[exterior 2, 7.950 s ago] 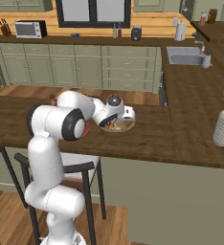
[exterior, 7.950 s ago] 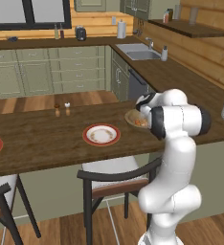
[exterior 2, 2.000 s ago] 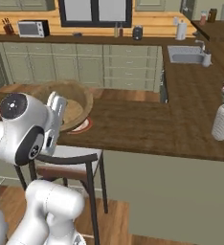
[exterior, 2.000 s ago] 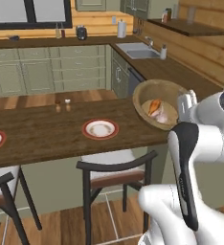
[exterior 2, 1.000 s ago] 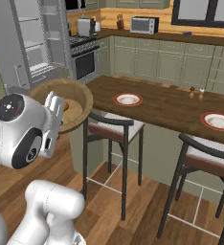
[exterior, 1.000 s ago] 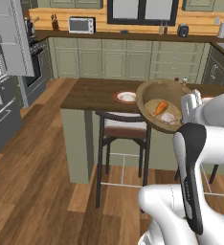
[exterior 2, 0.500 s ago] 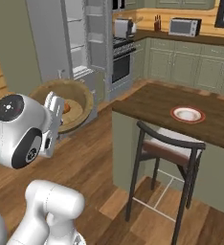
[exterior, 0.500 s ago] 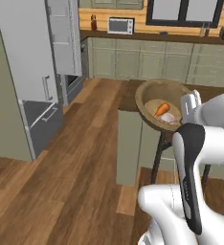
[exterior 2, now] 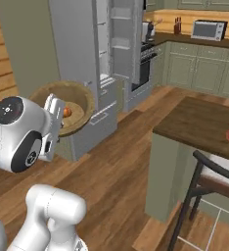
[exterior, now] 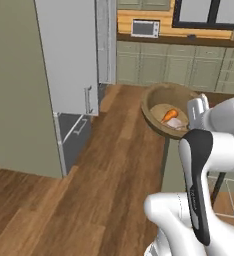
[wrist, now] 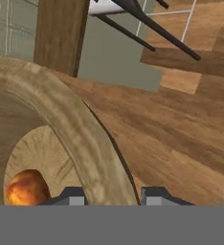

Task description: Pick the chicken drumstick and garlic from their plates and place them in the bowl. Then put the bowl in the fridge.

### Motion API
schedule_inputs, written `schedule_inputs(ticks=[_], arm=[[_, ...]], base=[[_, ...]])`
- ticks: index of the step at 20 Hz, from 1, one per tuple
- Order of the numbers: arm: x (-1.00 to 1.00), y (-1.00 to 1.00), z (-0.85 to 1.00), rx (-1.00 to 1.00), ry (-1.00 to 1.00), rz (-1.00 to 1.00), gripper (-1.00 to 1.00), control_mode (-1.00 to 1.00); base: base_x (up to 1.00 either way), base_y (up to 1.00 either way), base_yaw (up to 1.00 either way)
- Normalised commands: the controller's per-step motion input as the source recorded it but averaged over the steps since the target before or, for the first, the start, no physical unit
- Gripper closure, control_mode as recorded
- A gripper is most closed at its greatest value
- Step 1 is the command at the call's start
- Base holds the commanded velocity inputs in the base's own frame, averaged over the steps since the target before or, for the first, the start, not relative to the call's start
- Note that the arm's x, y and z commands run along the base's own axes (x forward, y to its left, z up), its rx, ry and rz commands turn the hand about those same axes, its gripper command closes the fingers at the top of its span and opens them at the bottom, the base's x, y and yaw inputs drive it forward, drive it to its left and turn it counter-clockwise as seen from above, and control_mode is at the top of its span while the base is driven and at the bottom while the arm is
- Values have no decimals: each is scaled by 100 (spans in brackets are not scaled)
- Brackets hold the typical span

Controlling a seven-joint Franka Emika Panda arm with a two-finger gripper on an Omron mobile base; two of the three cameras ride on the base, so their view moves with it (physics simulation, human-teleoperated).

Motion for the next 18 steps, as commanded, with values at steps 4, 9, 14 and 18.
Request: schedule_inputs(ticks=[4,9,14,18], arm=[[0,0,0,0,0,0,100,100],[0,0,0,0,0,0,100,100],[0,0,0,0,0,0,100,100],[0,0,0,0,0,0,100,100]], base=[[100,87,-37],[100,55,-47],[100,1,-32],[100,22,-22]])
